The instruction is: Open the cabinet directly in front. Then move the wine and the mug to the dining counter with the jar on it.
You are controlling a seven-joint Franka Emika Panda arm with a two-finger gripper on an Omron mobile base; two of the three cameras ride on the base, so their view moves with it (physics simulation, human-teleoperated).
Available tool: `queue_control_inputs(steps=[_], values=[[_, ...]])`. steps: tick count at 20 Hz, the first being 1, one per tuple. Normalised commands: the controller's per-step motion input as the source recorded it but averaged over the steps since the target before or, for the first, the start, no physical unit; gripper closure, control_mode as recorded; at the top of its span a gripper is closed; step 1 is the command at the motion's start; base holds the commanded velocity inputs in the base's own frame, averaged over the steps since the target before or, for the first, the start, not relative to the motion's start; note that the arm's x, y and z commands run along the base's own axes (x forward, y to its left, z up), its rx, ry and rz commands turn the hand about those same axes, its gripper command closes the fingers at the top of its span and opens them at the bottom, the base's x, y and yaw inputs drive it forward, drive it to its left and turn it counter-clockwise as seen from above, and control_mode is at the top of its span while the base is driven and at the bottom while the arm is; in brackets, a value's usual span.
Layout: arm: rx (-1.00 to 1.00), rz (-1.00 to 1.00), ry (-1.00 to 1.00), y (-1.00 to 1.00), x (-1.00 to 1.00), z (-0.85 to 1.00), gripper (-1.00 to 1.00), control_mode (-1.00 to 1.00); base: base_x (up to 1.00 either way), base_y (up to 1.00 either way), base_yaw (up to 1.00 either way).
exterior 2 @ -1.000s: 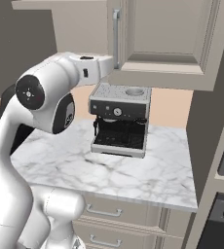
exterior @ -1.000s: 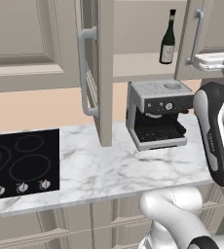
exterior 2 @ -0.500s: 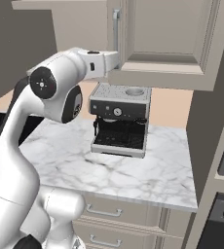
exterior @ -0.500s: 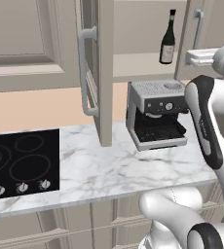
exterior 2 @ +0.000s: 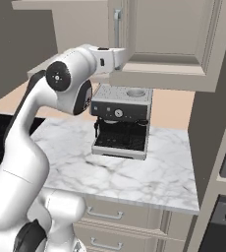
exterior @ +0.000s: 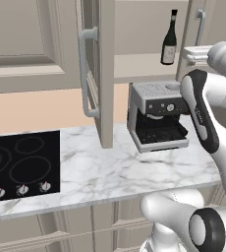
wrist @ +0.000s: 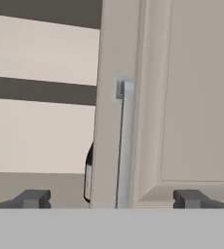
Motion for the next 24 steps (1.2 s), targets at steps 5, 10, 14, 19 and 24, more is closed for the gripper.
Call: queue_control_inputs(steps=[5,10,14,19,24], values=[[0.00,0.00,0.00,-0.14,0.40,0.00,-1.00,-1.00,0.00,0.00,0.00],[0.00,0.01,0.00,-0.13,0.42,0.00,-1.00,-1.00,0.00,0.00,0.00],[0.00,0.01,0.00,-0.10,0.42,0.00,-1.00,-1.00,0.00,0.00,0.00],[0.00,0.01,0.00,-0.07,0.43,0.00,-1.00,-1.00,0.00,0.00,0.00],[0.00,0.01,0.00,-0.09,0.43,0.00,-1.00,-1.00,0.00,0.00,0.00]])
